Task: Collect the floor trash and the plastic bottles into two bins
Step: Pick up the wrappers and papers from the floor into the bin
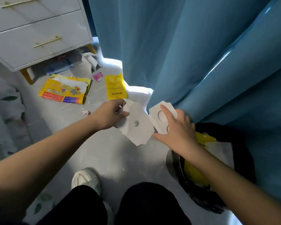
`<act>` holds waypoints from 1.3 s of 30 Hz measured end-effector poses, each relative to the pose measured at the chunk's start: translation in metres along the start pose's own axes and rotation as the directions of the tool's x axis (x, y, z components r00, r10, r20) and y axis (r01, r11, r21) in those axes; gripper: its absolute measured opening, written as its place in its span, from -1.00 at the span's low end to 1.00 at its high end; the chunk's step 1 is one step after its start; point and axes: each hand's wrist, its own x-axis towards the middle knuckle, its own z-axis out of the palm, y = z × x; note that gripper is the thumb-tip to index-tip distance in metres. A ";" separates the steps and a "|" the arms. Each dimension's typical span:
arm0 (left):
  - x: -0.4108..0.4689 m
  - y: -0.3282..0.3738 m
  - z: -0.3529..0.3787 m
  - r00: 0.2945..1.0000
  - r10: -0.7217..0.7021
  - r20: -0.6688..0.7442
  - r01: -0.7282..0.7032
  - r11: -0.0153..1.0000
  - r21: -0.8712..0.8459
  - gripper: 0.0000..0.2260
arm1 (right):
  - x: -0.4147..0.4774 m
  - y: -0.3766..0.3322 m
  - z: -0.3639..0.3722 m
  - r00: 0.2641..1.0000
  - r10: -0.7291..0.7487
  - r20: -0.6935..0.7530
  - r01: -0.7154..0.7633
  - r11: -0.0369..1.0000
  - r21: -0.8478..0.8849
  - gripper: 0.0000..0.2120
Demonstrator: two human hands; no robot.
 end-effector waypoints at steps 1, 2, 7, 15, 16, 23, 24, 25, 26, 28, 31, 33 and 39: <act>0.001 0.011 0.006 1.000 0.018 0.012 -0.018 1.000 -0.016 -0.90 | -0.006 0.009 -0.004 1.000 0.016 0.007 -0.016 1.000 -0.008 -0.12; 0.003 0.021 0.012 0.999 0.036 0.025 -0.035 0.999 -0.039 -0.91 | -0.013 0.018 -0.007 0.999 0.030 0.015 -0.030 0.999 -0.016 -0.12; 0.015 0.062 0.056 0.985 0.050 0.165 -0.049 0.999 -0.006 -0.81 | -0.047 0.064 -0.013 0.996 0.072 0.055 -0.069 0.996 -0.058 -0.12; 0.023 0.106 0.155 0.917 0.037 0.398 -0.081 0.992 0.094 -0.89 | -0.080 0.141 0.009 0.943 0.272 0.190 -0.257 0.961 -0.103 -0.11; 0.025 0.110 0.168 0.915 0.024 0.404 -0.073 0.992 0.107 -0.86 | -0.081 0.148 0.012 0.937 0.300 0.181 -0.283 0.952 -0.114 -0.11; 0.022 0.117 0.210 0.925 0.177 0.337 -0.315 0.854 0.415 -0.63 | -0.077 0.186 0.023 0.927 0.326 0.183 -0.310 0.944 -0.112 -0.03; 0.021 0.113 0.210 0.903 0.250 0.350 -0.404 0.773 0.488 -0.61 | -0.078 0.190 0.024 0.941 0.289 0.177 -0.273 0.956 -0.110 -0.07; 0.020 0.108 0.211 0.869 0.319 0.378 -0.488 0.676 0.552 -0.59 | -0.079 0.193 0.027 0.954 0.245 0.171 -0.229 0.968 -0.105 -0.12; 0.020 0.103 0.213 0.828 0.363 0.427 -0.560 0.569 0.603 -0.56 | -0.080 0.195 0.030 0.964 0.201 0.176 -0.188 0.978 -0.091 -0.19; 0.018 0.094 0.221 0.754 0.319 0.574 -0.657 0.336 0.675 -0.52 | -0.080 0.196 0.041 0.967 0.137 0.214 -0.128 0.990 -0.058 -0.32; 0.015 0.089 0.237 0.680 0.119 0.723 -0.732 0.054 0.680 -0.57 | -0.078 0.195 0.059 0.948 0.129 0.292 -0.114 0.991 -0.066 -0.42; 0.014 0.091 0.245 0.638 0.043 0.769 -0.767 -0.051 0.640 -0.63 | -0.075 0.196 0.066 0.940 0.135 0.312 -0.116 0.990 -0.077 -0.44; 0.009 0.089 0.225 0.696 0.246 0.675 -0.708 0.074 0.702 -0.70 | -0.076 0.199 0.046 0.977 0.113 0.182 -0.111 0.994 -0.019 -0.53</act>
